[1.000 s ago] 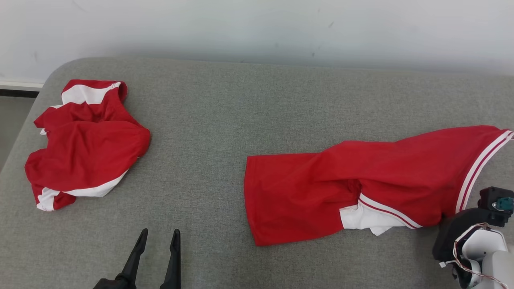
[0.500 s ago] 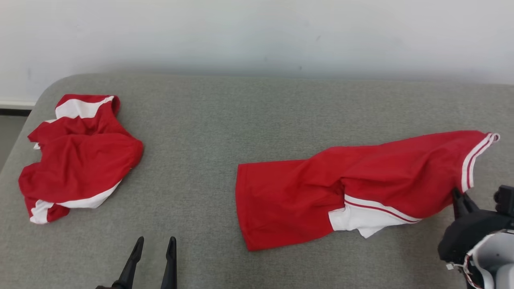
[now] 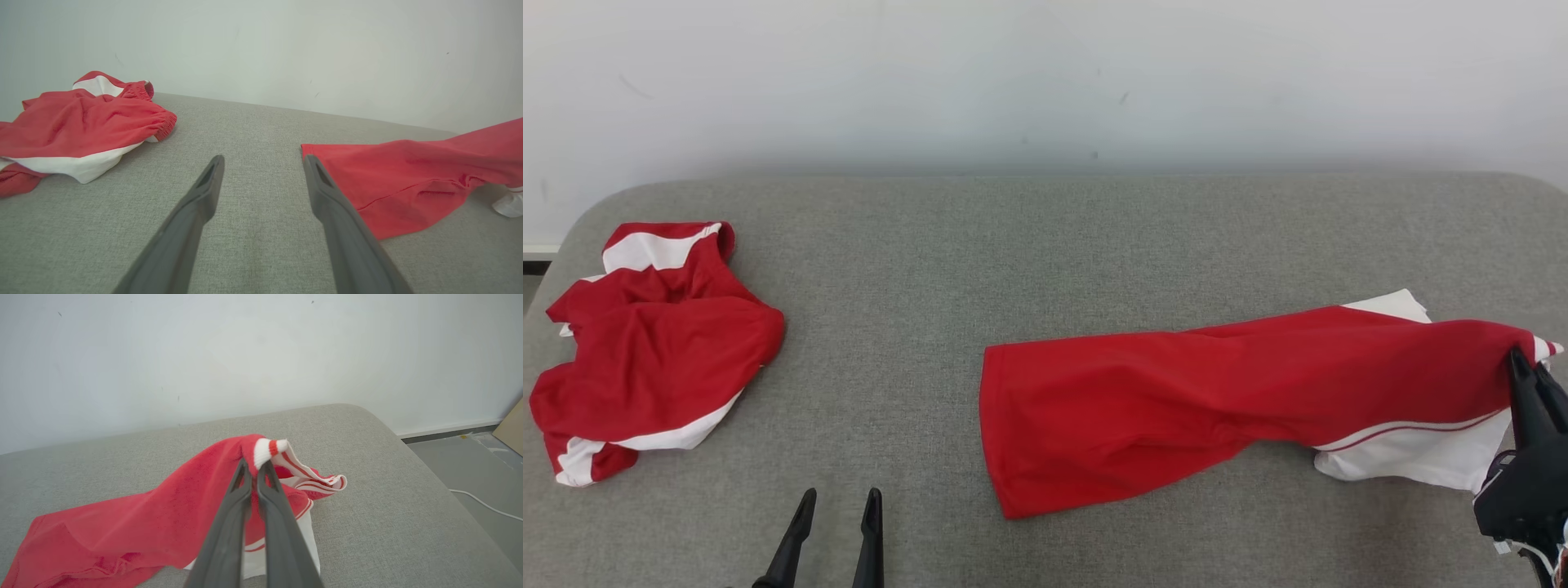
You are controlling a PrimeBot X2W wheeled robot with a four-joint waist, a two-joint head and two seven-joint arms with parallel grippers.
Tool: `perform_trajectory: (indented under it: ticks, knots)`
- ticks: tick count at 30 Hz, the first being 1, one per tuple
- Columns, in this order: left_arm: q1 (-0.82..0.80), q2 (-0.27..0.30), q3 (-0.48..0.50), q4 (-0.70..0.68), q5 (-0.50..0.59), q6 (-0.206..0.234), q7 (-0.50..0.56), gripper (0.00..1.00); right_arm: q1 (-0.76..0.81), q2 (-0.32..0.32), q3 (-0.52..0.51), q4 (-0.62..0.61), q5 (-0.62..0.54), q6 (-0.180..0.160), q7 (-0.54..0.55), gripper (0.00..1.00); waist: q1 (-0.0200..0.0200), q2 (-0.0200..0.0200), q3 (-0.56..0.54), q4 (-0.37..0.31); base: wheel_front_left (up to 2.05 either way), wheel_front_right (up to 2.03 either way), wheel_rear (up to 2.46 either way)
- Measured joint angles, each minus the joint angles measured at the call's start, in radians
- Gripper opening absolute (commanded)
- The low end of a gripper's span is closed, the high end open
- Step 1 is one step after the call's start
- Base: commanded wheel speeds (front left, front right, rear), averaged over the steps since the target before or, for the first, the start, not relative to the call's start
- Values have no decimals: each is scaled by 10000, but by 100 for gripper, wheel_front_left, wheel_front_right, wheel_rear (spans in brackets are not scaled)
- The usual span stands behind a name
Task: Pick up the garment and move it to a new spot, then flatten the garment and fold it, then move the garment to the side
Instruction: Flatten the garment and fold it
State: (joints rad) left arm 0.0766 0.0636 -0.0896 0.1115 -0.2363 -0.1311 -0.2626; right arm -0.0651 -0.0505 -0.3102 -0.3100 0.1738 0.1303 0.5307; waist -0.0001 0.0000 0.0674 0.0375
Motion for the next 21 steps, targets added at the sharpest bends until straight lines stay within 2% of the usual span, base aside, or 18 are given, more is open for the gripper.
perform_trajectory:
  ticks: [4, 9, 10, 15, 21]
  knots:
    - [-64, -15, -42, 0, 0, 0, 0, 100, -471, 0, -4, 711, -345, 0, 253, 0, 0, 0, 116, -8, 0, 0, 0]
    - [-258, -15, -94, -25, -4, 0, 0, 100, -1899, 0, 157, 2650, -828, 0, -33, 0, 1, 1, 376, 55, 0, 0, 0]
    - [-258, -15, -94, -25, -4, 0, 0, 100, -1899, 0, 157, 2650, -828, 0, -33, 0, 1, 1, 376, 55, 0, 0, 0]
    - [-506, -6, -230, -21, -13, 0, 0, 100, -3388, -357, 111, 4980, -1310, 0, -826, 0, 1, 1, 607, 310, 0, 0, 0]
    - [-655, -2, -293, -29, -12, 0, 0, 100, -4822, -619, -514, 7344, -1977, 0, -1904, 0, 1, 1, 895, 725, 0, 0, 0]
